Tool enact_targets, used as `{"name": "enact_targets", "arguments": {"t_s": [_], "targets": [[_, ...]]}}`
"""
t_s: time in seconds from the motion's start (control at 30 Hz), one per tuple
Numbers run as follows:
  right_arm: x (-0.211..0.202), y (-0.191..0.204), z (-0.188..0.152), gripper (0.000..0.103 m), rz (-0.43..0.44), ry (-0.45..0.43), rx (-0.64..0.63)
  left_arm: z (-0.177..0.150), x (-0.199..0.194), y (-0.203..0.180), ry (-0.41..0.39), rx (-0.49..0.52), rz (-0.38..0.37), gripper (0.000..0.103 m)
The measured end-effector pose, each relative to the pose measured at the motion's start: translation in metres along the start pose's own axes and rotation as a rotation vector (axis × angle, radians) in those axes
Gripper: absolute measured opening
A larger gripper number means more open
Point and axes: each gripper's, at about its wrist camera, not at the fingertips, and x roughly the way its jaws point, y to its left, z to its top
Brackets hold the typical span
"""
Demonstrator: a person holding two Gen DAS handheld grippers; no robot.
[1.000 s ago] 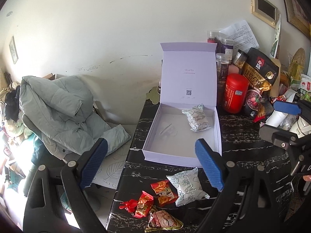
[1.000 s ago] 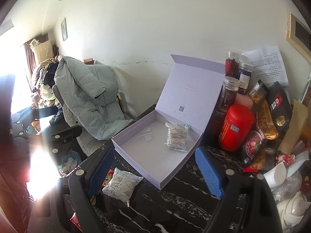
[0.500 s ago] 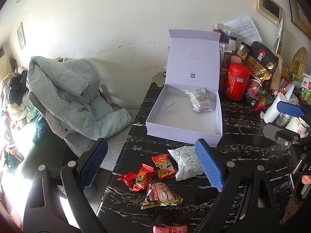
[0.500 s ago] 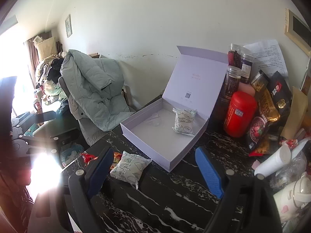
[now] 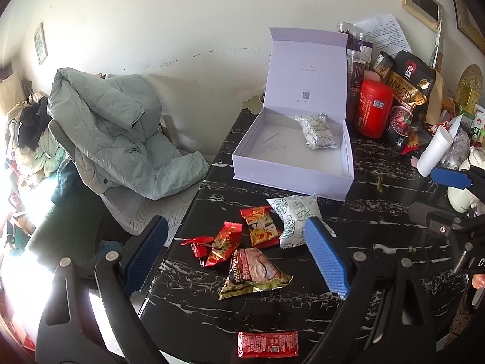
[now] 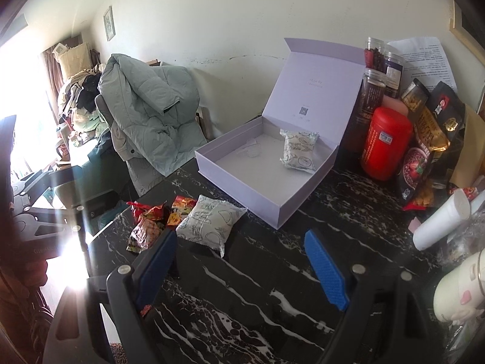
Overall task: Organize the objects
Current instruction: 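Withdraw both tools from the box back over the table, then move the left gripper down onto the red sachet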
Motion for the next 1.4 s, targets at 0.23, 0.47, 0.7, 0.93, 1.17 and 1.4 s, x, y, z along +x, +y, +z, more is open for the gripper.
{"name": "enact_targets", "arguments": {"t_s": [0.23,0.47,0.7,0.93,1.17,1.4], "targets": [[0.014,0.002,-0.021,0.087,0.036,0.034,0.004,-0.031,0.007,-0.001,0.042,-0.021,-0.023,0.091],[0.031,0.008,-0.041,0.087,0.079,0.076,-0.016,-0.059,0.014,0.002,0.088,-0.063,-0.049,0.091],[0.041,0.017,-0.060,0.087,0.124,0.101,-0.036,-0.087,0.021,-0.002,0.143,-0.073,-0.085,0.091],[0.053,0.023,-0.078,0.087,0.166,0.141,-0.052,-0.110,0.031,-0.005,0.205,-0.110,-0.137,0.091],[0.067,0.029,-0.092,0.087,0.203,0.180,-0.065,-0.133,0.043,-0.006,0.274,-0.122,-0.168,0.091],[0.076,0.030,-0.098,0.087,0.219,0.202,-0.068,-0.144,0.046,-0.017,0.293,-0.089,-0.207,0.091]]}}
